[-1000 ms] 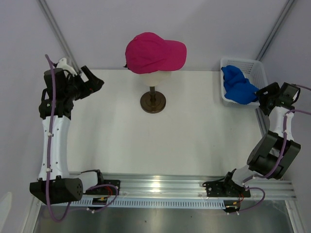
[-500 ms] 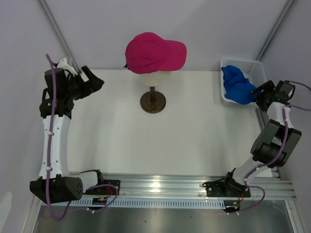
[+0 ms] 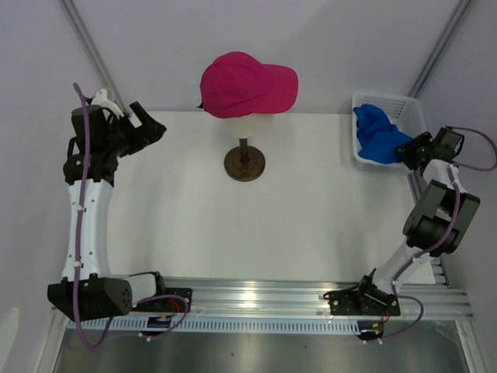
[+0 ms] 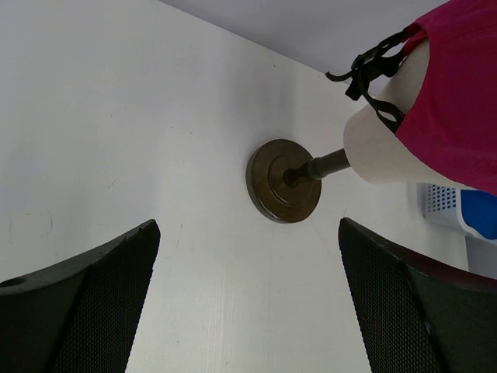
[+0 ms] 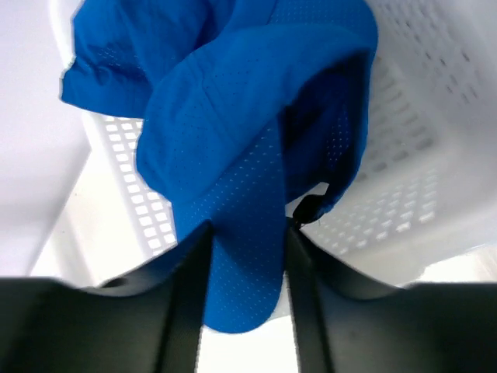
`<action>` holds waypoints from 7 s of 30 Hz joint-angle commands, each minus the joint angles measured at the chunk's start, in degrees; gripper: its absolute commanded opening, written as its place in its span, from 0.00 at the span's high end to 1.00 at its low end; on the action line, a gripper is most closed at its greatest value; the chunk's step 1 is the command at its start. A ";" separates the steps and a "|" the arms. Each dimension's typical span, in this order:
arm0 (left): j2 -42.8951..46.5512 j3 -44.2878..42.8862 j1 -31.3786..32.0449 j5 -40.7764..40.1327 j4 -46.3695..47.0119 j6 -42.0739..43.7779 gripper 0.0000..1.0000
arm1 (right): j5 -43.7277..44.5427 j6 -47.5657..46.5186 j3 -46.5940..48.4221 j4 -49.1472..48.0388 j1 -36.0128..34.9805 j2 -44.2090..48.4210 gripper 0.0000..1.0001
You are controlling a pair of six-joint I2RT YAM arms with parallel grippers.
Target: Stack the hats
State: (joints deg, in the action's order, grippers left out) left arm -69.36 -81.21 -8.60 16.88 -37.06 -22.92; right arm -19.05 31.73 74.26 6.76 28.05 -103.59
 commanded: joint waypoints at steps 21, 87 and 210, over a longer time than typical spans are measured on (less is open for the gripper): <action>13.82 -3.69 -0.01 3.94 -0.56 -0.29 0.00 | -42.79 7.73 26.28 -2.72 2.09 -6.08 0.98; 14.34 0.18 -0.01 2.80 0.14 1.82 0.00 | 23.62 -19.95 1.06 5.28 -25.06 7.27 0.28; 13.11 0.88 0.07 -0.80 -0.56 2.79 0.01 | 55.43 -26.71 33.41 16.09 -30.51 -22.62 0.61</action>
State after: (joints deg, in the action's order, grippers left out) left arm -56.25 -79.99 -8.60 16.64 -39.05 -20.86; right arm 32.38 7.35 105.14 24.34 -2.70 -125.43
